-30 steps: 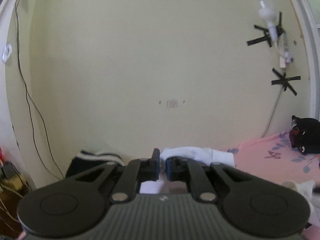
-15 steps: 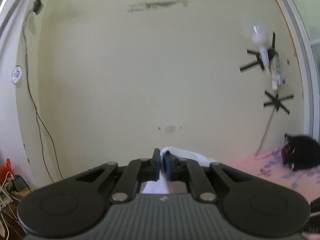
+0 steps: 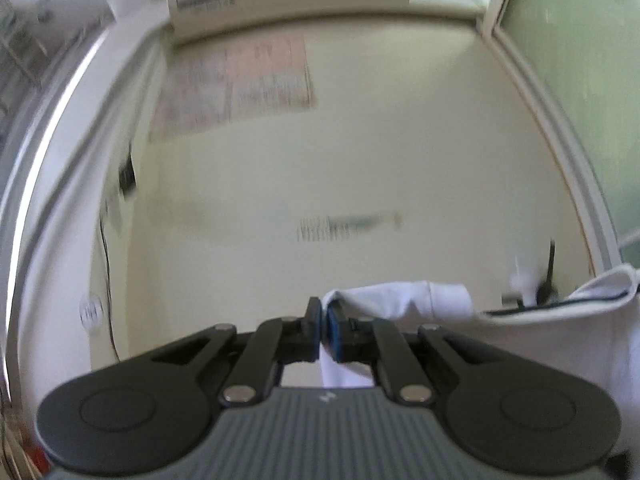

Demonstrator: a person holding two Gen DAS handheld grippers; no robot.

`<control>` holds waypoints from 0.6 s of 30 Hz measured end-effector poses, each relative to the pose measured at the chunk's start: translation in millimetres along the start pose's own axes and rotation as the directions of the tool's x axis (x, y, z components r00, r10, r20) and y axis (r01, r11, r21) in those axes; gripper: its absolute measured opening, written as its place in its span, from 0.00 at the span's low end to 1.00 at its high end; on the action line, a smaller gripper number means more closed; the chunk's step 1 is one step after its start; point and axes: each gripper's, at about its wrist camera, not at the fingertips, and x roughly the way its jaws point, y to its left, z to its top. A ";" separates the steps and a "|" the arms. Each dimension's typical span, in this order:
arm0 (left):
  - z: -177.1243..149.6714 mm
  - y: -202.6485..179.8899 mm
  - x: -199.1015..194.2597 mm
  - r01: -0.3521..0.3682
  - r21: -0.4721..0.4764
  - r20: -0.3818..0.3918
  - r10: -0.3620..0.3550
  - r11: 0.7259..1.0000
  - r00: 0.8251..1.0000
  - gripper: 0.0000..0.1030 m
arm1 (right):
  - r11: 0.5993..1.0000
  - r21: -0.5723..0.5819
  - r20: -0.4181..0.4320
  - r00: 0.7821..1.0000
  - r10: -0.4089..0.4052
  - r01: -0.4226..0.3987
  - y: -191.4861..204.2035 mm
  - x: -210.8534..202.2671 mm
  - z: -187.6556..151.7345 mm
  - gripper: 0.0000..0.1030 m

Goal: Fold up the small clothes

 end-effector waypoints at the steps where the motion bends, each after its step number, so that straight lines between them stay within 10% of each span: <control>1: 10.3 2.2 -2.2 -0.002 0.005 0.017 0.002 1.000 1.000 0.04 | 1.000 -0.005 0.020 1.000 0.002 -0.002 -1.8 -2.3 14.9 0.00; 10: 57.8 -6.2 12.2 -0.030 0.067 0.108 0.022 0.997 0.994 0.05 | 0.997 -0.076 0.072 0.997 0.004 0.001 -12.6 0.9 73.9 0.00; 18: 9.3 -42.9 92.8 0.068 0.074 -0.071 -0.063 0.995 0.995 0.05 | 0.993 -0.066 -0.052 0.993 -0.106 0.103 -46.8 58.9 39.9 0.00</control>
